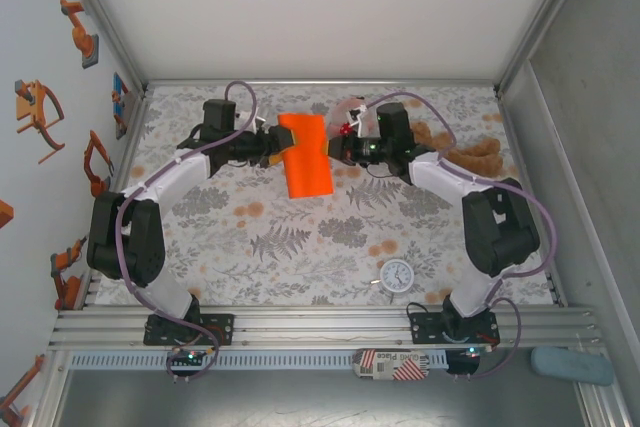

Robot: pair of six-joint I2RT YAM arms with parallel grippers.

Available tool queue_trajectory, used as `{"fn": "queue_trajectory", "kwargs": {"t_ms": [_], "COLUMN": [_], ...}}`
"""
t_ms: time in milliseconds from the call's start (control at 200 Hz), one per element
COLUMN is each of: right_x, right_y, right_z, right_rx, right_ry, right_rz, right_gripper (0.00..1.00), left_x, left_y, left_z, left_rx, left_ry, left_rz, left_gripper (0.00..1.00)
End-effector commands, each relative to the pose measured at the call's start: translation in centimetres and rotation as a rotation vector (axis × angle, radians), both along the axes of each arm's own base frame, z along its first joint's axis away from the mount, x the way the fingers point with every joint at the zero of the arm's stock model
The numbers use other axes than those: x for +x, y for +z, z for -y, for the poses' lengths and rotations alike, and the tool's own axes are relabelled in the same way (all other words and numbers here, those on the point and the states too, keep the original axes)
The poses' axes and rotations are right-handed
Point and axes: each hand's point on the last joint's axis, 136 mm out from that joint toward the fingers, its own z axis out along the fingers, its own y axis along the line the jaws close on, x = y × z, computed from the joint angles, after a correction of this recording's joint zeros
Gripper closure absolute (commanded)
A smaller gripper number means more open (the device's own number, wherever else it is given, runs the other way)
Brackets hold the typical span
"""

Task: Fold a paper plane with a square sheet of paper (pick it up from the middle)
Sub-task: First fold in half a square sheet of paper at the center of the table.

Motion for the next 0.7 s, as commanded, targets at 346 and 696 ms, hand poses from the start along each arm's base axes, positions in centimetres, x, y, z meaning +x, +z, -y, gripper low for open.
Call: {"fn": "queue_trajectory", "kwargs": {"t_ms": [346, 696], "right_x": [-2.9, -2.1], "right_y": [4.2, -0.4], "right_z": [6.9, -1.6], "right_rx": [-0.338, -0.311], "right_ry": [-0.173, -0.09], "right_rz": [0.09, -0.049], "right_gripper": [1.0, 1.0], "left_x": [0.6, -0.7], "left_y": [-4.3, -6.2], "left_z": [-7.4, -7.7], "left_rx": [0.278, 0.249], "left_ry": [0.322, 0.351], "left_rz": [0.04, -0.026], "left_gripper": [0.12, 0.09]}}
